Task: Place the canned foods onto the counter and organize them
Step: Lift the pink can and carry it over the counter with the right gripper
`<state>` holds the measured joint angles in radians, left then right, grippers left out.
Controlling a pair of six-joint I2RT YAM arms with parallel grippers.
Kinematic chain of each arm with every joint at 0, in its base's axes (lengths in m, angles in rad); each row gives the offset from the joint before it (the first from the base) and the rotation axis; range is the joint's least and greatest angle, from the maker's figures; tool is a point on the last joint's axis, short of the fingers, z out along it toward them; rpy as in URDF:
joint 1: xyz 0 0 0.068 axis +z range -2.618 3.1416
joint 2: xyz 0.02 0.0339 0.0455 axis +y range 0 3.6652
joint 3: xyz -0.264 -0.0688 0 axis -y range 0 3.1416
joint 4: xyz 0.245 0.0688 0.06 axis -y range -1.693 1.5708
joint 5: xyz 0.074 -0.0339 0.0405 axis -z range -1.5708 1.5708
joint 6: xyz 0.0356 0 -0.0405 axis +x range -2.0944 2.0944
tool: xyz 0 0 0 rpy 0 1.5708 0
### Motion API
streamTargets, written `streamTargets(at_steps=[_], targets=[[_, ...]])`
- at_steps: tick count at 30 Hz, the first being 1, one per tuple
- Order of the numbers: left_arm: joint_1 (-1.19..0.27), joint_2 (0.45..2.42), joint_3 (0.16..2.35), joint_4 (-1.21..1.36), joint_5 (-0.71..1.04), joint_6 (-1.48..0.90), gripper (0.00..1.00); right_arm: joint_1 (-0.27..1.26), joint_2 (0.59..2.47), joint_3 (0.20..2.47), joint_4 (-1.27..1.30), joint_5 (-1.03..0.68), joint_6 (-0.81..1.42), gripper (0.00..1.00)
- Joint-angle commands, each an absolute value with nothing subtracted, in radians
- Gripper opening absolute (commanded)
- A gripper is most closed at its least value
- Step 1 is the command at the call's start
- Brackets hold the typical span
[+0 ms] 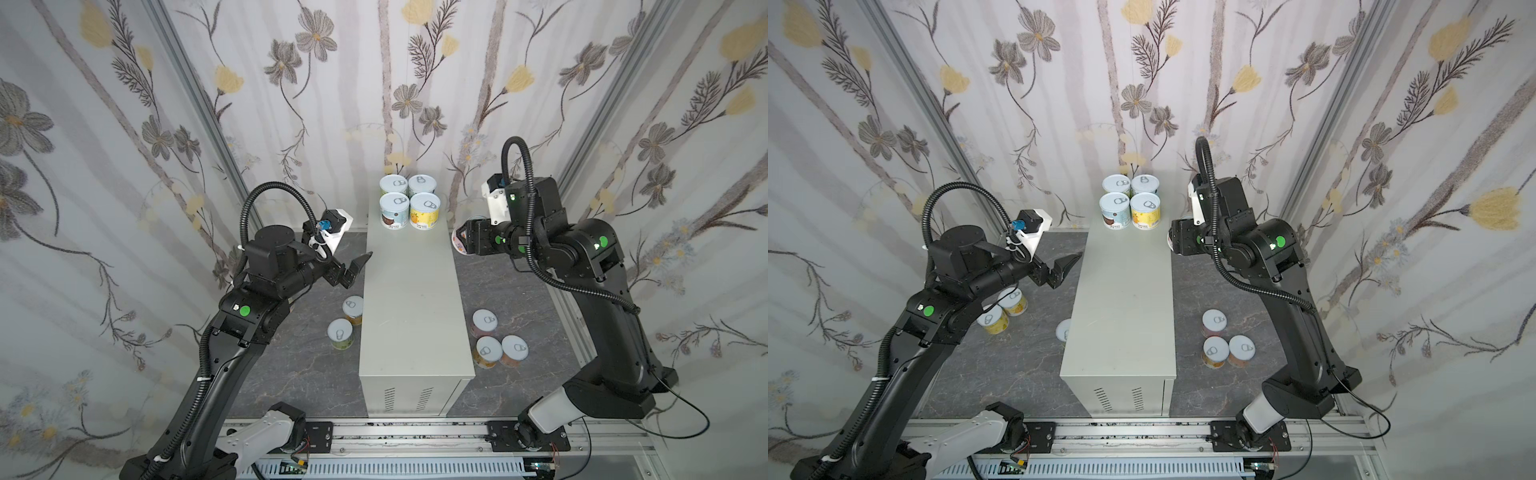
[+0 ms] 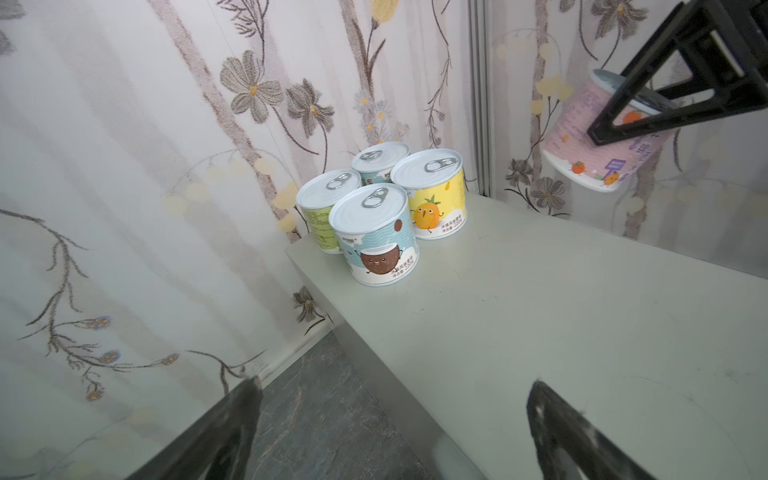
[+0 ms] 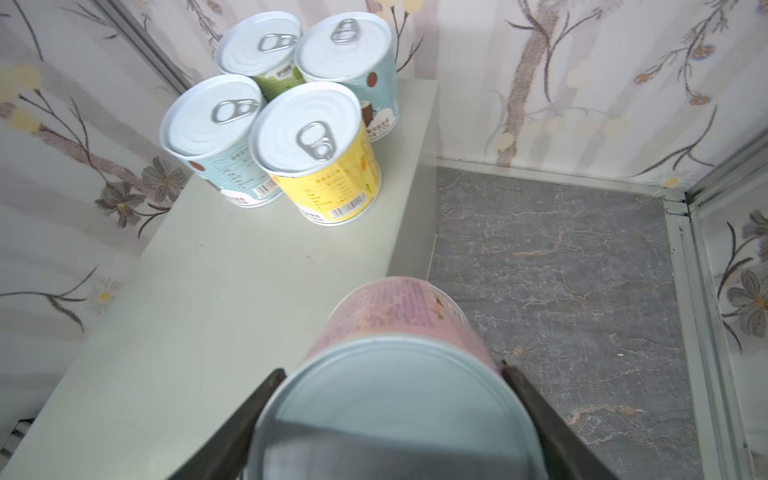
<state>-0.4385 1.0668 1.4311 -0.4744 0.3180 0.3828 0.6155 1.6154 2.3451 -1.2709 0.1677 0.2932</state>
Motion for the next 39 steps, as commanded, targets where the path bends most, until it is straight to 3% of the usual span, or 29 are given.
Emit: streamTargets(at_steps=[1,9,22,34,35,38,39], targets=[[-0.477,1.077,1.431,-0.498,0.282,0.436,1.0,0.672,1.666,2.396,-1.345,0.206,0.272,0.46],[-0.503,1.105,1.452,-0.521,0.297,0.436,1.0,0.745,1.726,2.393,-1.356,0.23,0.236,0.49],[-0.511,1.144,1.486,-0.558,0.29,0.434,1.0,0.782,1.753,2.385,-1.356,0.226,0.178,0.74],[-0.511,1.157,1.49,-0.56,0.295,0.433,1.0,0.788,1.773,2.39,-1.355,0.199,0.166,0.81],[-0.511,1.158,1.489,-0.559,0.298,0.433,1.0,0.788,1.775,2.39,-1.355,0.199,0.166,0.82],[-0.511,1.164,1.491,-0.561,0.302,0.432,1.0,0.788,1.77,2.39,-1.351,0.196,0.158,1.0],[-0.511,1.166,1.491,-0.562,0.304,0.431,1.0,0.788,1.765,2.39,-1.346,0.195,0.153,1.0]])
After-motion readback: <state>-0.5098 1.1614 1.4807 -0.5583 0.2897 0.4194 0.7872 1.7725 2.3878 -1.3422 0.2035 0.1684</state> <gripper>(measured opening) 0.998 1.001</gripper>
